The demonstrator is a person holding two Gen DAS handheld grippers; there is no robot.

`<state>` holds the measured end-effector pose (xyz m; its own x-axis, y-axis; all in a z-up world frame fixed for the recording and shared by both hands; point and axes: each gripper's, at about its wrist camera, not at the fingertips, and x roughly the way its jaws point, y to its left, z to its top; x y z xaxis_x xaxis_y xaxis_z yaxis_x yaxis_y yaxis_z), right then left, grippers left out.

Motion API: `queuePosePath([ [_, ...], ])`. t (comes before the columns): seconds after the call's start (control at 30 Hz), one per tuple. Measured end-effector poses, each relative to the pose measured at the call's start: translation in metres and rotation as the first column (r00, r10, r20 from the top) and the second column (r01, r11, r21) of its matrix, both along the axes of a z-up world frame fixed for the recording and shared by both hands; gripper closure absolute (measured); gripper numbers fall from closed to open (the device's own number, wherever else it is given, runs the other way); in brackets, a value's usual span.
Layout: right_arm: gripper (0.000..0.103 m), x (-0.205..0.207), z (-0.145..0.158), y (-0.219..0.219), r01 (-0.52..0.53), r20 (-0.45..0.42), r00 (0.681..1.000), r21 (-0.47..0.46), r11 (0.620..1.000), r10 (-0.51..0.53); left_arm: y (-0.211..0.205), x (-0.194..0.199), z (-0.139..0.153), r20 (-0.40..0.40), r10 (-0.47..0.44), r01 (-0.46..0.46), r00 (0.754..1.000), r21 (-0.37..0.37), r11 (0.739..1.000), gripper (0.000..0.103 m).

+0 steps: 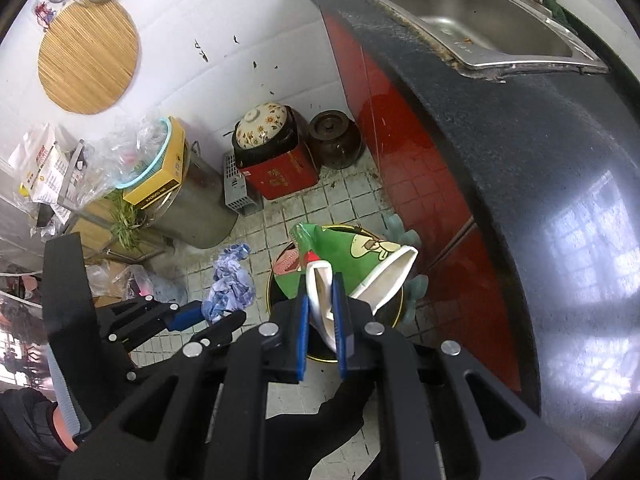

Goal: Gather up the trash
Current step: 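Carry paper and cartoon cup to the bin and open both tools, then grasp yellow tape roll with left tool while right tool grasps the green sponge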

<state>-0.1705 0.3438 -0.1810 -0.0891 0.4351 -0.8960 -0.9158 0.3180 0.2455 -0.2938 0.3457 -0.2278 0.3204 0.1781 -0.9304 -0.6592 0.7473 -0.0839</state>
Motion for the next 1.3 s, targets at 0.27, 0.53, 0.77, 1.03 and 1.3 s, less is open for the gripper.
queuePosePath([
  [0.27, 0.026, 0.004, -0.010, 0.014, -0.002, -0.002, 1.000, -0.006, 1.000, 0.002, 0.012, -0.001, -0.007, 0.009, 0.033, -0.033, 0.999, 0.007, 0.999, 0.024],
  [0.53, 0.026, 0.017, 0.009, -0.007, 0.029, -0.011, 1.000, 0.018, 0.999, -0.029, 0.012, -0.009, 0.007, 0.030, 0.051, -0.051, 0.998, 0.007, 0.999, 0.022],
  [0.77, 0.020, 0.064, 0.064, -0.086, 0.186, 0.041, 0.981, 0.094, 0.978, -0.191, -0.010, 0.010, 0.042, 0.035, -0.015, 0.013, 0.999, 0.060, 0.998, 0.012],
  [1.03, 0.018, 0.140, 0.138, -0.263, 0.507, 0.165, 0.822, 0.224, 0.832, -0.545, -0.088, 0.122, 0.102, 0.084, -0.339, 0.328, 0.937, 0.127, 0.936, 0.011],
  [1.3, 0.017, 0.189, 0.158, -0.455, 0.765, 0.210, 0.546, 0.271, 0.584, -0.811, -0.225, 0.249, 0.151, 0.206, -0.660, 0.643, 0.722, 0.153, 0.751, 0.011],
])
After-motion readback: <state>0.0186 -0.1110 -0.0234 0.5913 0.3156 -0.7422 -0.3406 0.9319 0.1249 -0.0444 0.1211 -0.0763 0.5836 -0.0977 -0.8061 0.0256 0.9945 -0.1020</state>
